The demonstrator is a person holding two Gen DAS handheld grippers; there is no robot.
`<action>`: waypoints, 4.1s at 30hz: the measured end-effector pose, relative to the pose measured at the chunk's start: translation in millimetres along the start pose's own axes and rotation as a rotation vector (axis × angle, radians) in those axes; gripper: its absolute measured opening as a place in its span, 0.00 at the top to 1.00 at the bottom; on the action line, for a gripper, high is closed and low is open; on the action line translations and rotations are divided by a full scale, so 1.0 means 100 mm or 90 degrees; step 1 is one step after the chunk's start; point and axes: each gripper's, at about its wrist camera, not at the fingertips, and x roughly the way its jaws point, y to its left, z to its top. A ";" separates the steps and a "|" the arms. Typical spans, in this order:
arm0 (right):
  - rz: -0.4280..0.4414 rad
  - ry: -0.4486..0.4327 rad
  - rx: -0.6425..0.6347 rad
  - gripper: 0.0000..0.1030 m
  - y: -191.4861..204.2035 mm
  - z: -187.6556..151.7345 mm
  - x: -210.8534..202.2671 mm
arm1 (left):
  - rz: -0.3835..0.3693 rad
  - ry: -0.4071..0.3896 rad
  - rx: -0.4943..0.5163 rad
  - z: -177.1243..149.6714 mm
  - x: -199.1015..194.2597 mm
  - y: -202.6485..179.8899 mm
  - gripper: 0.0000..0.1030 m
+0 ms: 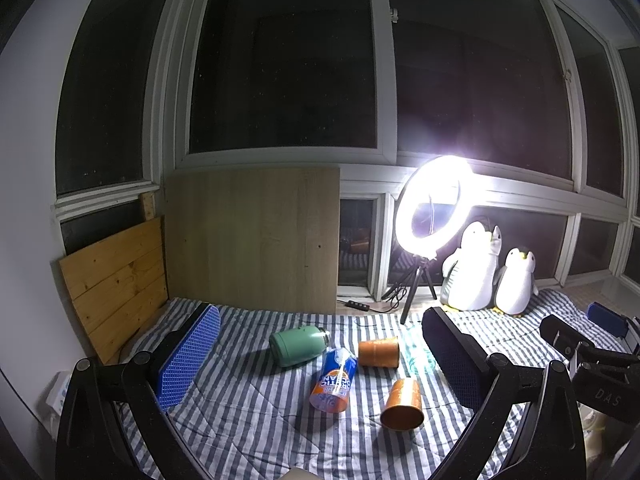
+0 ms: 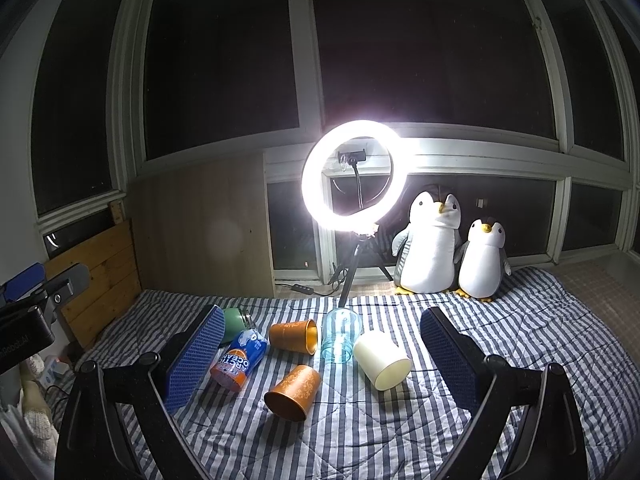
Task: Flip cup upside down
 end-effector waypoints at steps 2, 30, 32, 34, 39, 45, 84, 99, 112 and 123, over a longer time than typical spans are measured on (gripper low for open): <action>-0.001 -0.002 0.000 0.06 0.00 -0.01 -0.01 | -0.001 0.001 -0.001 0.00 0.01 0.00 0.01; -0.021 -0.024 -0.002 0.06 -0.04 -0.01 -0.02 | -0.005 0.010 0.001 -0.02 0.07 -0.04 0.01; -0.023 -0.019 0.000 0.06 -0.07 -0.02 0.01 | -0.003 0.013 0.000 -0.03 0.09 -0.03 0.01; -0.027 -0.012 0.004 0.06 -0.11 -0.02 0.06 | -0.002 0.016 -0.003 -0.04 0.12 -0.02 0.01; -0.041 0.000 0.012 0.06 -0.22 -0.03 0.17 | 0.004 0.024 -0.006 -0.06 0.19 0.00 0.01; -0.053 0.009 0.014 0.06 -0.32 -0.04 0.29 | 0.008 0.031 -0.009 -0.09 0.28 -0.01 0.01; 0.009 0.284 0.017 0.06 -1.25 -0.34 2.33 | 0.049 0.163 -0.034 -0.45 0.86 -0.23 0.01; 0.011 0.358 0.064 0.16 -1.93 -0.43 2.76 | -0.055 0.355 -0.001 -0.92 2.42 -1.49 0.01; -0.023 0.341 0.092 0.16 -2.51 -0.43 2.41 | -0.140 0.521 0.013 -1.01 3.84 -2.60 0.18; -0.053 0.333 0.124 0.16 -2.98 -0.50 2.14 | -0.143 0.625 0.081 -1.32 4.58 -3.05 0.43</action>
